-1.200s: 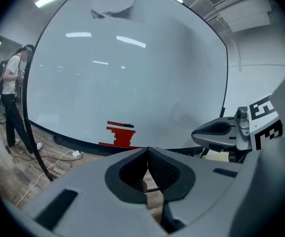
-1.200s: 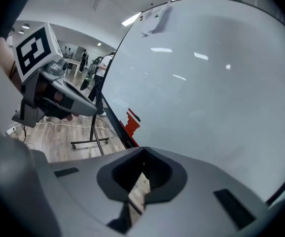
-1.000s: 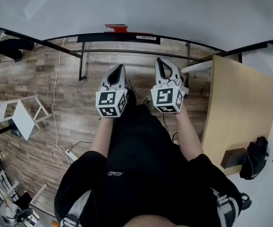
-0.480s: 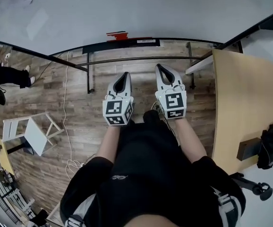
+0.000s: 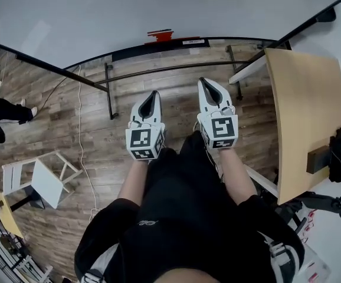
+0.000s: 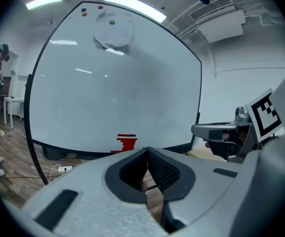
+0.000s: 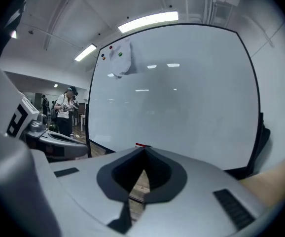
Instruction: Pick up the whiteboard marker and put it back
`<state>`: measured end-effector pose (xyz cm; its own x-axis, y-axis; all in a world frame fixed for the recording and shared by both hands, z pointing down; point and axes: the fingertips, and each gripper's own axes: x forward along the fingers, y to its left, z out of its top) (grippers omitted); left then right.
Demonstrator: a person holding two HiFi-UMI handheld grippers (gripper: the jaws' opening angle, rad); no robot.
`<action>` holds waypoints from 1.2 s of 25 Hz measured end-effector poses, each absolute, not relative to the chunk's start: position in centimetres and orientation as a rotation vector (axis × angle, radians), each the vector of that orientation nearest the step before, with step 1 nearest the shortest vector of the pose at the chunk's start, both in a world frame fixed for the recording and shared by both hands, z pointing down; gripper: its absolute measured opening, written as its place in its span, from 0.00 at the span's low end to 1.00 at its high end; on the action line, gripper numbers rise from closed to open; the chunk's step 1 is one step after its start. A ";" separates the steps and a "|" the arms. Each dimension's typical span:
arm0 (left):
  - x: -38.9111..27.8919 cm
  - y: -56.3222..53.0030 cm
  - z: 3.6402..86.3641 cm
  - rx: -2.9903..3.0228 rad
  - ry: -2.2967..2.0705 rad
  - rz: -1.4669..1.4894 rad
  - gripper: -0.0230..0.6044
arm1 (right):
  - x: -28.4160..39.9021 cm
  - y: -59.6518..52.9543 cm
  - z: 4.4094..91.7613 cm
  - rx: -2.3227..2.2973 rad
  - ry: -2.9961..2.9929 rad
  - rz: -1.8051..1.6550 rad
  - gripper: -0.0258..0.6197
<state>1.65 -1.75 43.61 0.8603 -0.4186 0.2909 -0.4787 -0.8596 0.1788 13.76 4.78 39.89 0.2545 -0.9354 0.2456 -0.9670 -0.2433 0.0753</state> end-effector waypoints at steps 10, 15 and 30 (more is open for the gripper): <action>-2.2 -0.9 40.6 2.862 -0.589 0.269 0.05 | 8.7 7.3 37.8 2.406 -1.690 0.188 0.04; -1.6 -0.3 37.6 2.897 -0.605 0.195 0.05 | 8.9 7.8 35.0 2.419 -1.732 0.110 0.04; -0.3 1.8 34.5 2.931 -0.664 0.146 0.05 | 10.4 9.8 31.2 2.448 -1.754 0.000 0.04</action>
